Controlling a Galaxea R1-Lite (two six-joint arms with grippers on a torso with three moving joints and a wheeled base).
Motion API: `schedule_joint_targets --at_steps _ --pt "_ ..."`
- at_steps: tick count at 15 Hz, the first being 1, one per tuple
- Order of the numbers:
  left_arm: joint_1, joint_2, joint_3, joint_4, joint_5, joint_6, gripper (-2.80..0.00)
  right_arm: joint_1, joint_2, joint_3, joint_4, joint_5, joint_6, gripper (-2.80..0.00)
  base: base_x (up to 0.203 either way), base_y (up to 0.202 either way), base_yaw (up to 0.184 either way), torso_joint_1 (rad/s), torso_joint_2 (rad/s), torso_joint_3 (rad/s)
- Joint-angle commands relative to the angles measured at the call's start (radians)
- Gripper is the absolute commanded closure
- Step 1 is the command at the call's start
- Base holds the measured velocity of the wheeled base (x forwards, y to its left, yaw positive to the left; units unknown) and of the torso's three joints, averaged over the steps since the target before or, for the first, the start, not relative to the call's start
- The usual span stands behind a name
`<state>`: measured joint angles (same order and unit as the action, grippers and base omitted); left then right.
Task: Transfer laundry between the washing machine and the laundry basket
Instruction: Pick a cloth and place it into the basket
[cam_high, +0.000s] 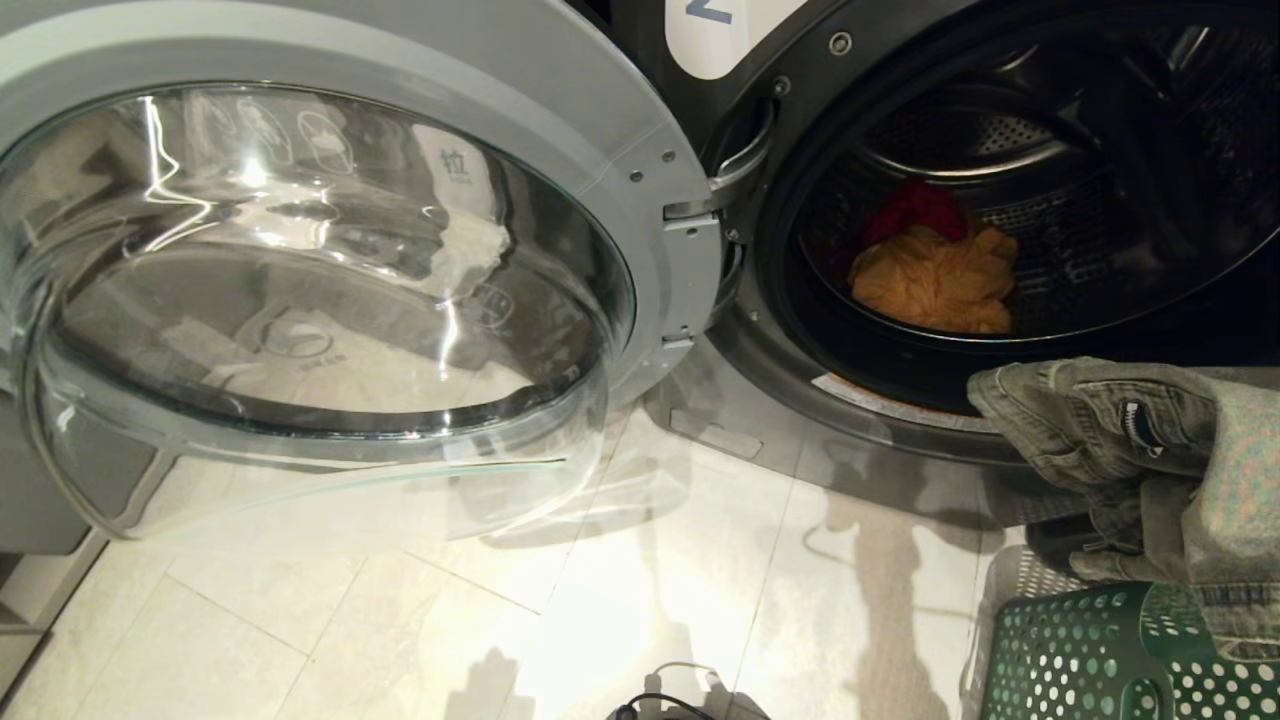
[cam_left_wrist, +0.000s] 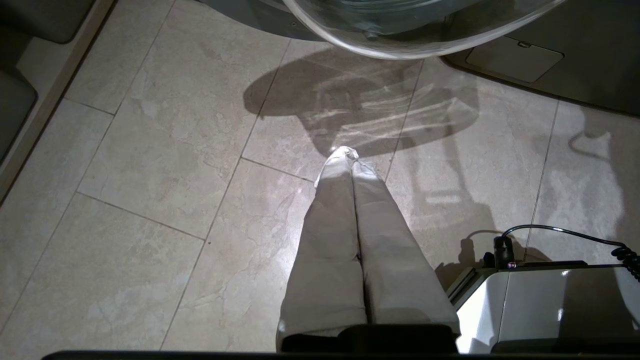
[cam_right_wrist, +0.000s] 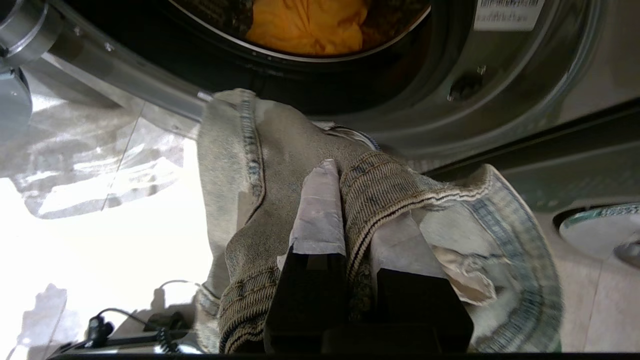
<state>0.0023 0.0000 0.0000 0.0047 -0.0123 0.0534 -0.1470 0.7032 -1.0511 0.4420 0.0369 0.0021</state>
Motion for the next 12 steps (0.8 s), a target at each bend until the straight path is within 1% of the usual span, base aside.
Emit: schedule_joint_targets --at_steps 1,3,5,12 --pt "0.001 0.002 0.000 0.000 0.000 0.000 0.00 -0.005 -0.001 -0.004 0.024 0.001 0.012 0.00 0.000 0.000 0.000 0.000 0.00 0.000" --pt "0.001 0.002 0.000 0.000 0.000 0.000 0.00 -0.006 -0.006 -0.006 0.041 -0.008 0.043 0.00 0.000 0.000 0.000 0.000 0.00 0.000" --pt "0.001 0.002 0.000 0.000 0.000 0.000 0.00 -0.009 -0.021 -0.004 0.047 -0.008 0.049 0.00 -0.001 0.005 -0.094 0.000 0.00 0.004" --pt "0.001 0.002 0.000 0.000 0.000 0.000 0.00 -0.011 -0.044 -0.009 0.076 -0.009 0.047 0.00 -0.001 0.006 -0.174 0.002 0.00 0.003"
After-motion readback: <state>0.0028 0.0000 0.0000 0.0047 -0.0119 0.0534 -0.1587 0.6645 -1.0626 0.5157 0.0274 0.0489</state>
